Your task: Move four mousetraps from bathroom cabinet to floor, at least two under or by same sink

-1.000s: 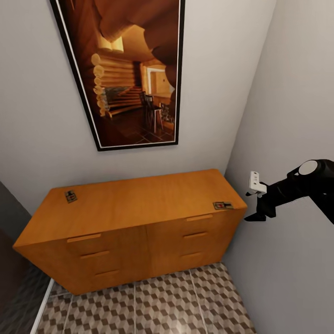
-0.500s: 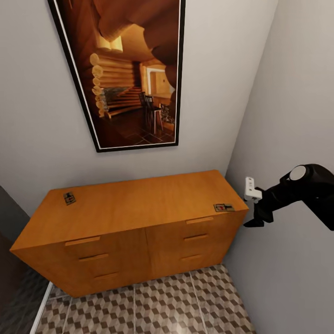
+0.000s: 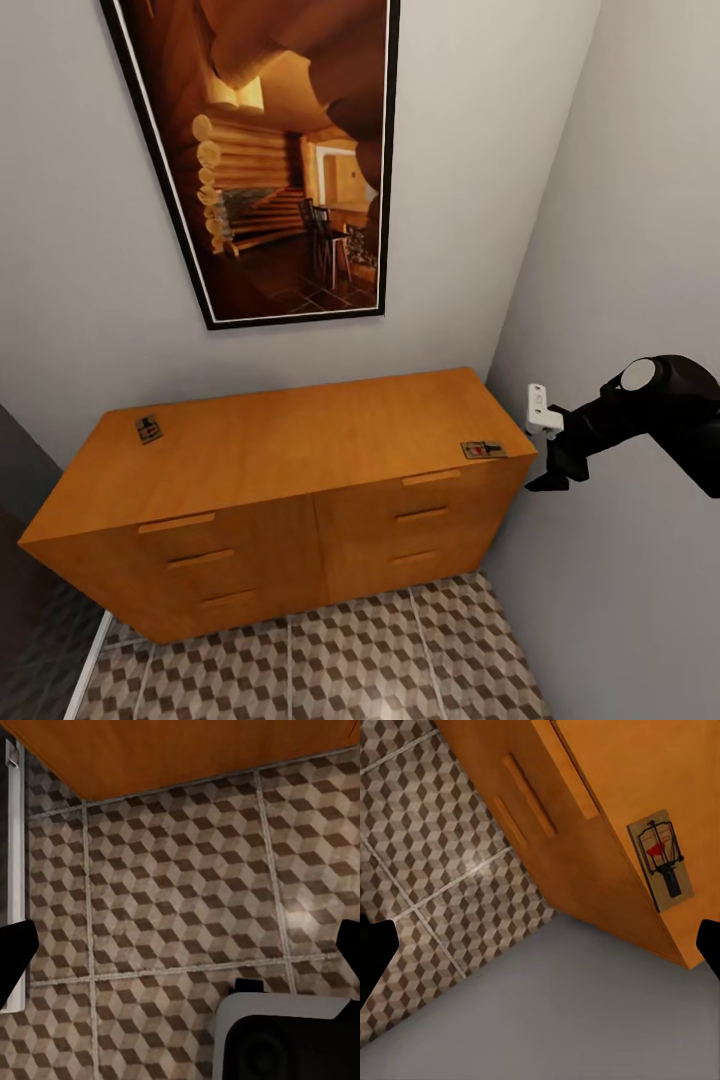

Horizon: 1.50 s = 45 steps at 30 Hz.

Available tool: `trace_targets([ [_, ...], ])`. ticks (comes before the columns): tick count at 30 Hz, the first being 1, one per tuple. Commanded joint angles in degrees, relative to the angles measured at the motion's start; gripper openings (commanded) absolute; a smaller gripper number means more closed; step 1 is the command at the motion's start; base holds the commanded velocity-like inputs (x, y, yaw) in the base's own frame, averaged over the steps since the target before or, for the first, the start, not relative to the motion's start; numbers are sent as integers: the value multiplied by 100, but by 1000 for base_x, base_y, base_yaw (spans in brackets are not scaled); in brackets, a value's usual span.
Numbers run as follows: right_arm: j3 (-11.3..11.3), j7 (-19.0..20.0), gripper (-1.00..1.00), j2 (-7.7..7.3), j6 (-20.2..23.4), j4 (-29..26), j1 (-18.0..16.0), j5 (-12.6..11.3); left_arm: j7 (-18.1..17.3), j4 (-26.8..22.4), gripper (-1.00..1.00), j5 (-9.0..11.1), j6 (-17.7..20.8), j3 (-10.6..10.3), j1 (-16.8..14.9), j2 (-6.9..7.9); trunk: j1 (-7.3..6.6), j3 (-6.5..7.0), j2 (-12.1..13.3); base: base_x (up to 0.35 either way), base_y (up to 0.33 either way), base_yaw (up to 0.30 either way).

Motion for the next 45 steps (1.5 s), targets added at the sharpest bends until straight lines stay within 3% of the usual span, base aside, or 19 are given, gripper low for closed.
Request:
trace_targets([
  [1,12,44,100,-2,60,-5,-11,45,15,19,100,32,-29,-50,-9,-3,4,-12,-12,89,-5,0],
  [45,18,44,100,-1,60,-2,-11,38,18,19,100,32,-29,-50,-9,0,4,-12,-12,29,-25,0],
])
